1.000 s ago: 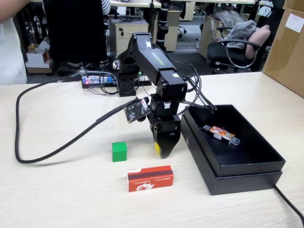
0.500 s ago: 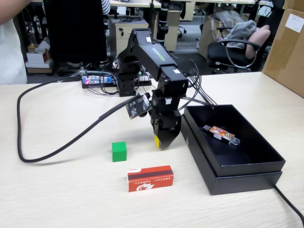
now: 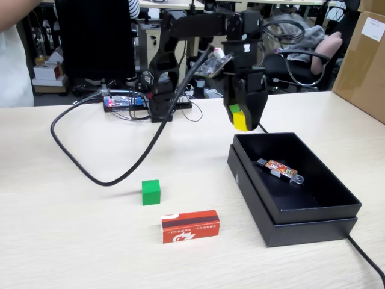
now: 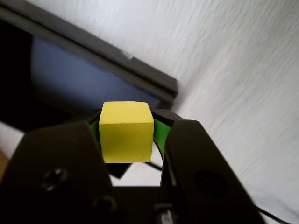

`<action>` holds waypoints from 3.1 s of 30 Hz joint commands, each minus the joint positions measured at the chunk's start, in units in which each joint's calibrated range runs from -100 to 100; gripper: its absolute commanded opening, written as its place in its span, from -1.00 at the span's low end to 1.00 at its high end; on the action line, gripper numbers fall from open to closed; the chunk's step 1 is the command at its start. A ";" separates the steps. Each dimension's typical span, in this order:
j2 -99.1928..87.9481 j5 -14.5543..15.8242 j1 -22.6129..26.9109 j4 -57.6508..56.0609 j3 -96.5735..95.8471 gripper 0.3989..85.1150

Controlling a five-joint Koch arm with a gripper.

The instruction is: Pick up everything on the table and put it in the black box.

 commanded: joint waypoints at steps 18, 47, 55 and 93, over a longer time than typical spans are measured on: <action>27.30 0.93 1.61 -0.25 25.07 -0.87; 34.53 0.54 -0.20 -0.16 21.17 -0.24; 18.12 0.59 -1.90 -0.16 22.89 -0.19; 23.97 -6.15 -24.08 5.88 -2.13 0.06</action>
